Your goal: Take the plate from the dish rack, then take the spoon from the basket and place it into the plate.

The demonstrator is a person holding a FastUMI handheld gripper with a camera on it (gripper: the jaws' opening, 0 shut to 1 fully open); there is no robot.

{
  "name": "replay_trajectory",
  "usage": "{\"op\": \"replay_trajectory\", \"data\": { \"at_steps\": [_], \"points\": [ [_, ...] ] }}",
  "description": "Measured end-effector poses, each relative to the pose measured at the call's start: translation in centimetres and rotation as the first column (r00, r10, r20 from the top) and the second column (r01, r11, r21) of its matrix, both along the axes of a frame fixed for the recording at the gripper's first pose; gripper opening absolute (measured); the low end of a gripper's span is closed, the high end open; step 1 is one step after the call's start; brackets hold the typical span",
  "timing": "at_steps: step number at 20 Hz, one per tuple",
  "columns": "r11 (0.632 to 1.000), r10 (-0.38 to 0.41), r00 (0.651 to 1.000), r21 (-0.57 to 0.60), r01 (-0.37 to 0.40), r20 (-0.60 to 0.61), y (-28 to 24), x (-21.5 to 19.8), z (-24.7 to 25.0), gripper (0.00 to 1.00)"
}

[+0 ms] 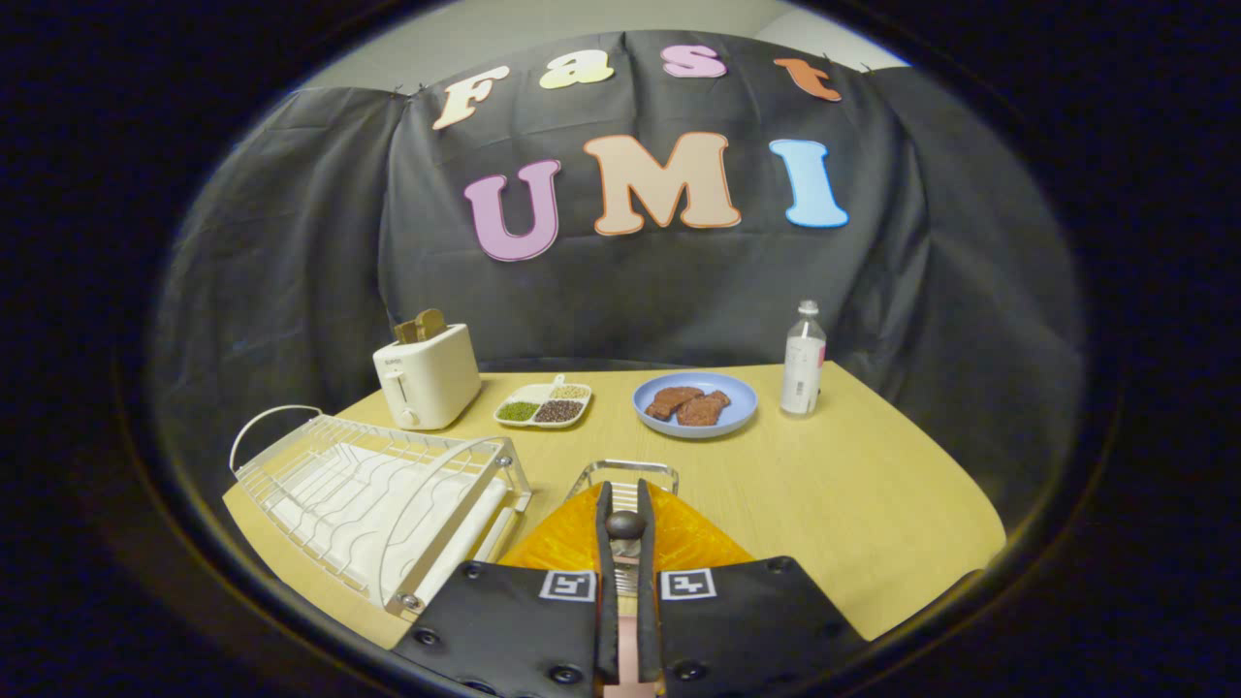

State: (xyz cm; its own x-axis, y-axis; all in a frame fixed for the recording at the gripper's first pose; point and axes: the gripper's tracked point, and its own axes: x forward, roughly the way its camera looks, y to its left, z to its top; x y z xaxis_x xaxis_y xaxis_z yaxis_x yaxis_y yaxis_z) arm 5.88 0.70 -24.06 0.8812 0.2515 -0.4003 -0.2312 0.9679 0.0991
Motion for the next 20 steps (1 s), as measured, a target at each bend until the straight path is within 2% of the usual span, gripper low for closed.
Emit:
{"op": "replay_trajectory", "data": {
  "at_steps": [3,10,15,20],
  "points": [
    [0.999,0.009,1.000,-0.037,-0.009,0.012,0.0,0.3,1.6,0.10],
    [0.998,-0.032,0.999,-0.050,0.034,0.030,-0.5,-0.6,6.0,0.05],
    [0.997,-0.074,0.997,0.040,0.073,0.024,-1.5,-2.7,9.7,0.04],
    [0.991,-0.116,0.993,0.061,0.116,0.006,-2.5,-5.5,9.5,0.04]
  ]
}}
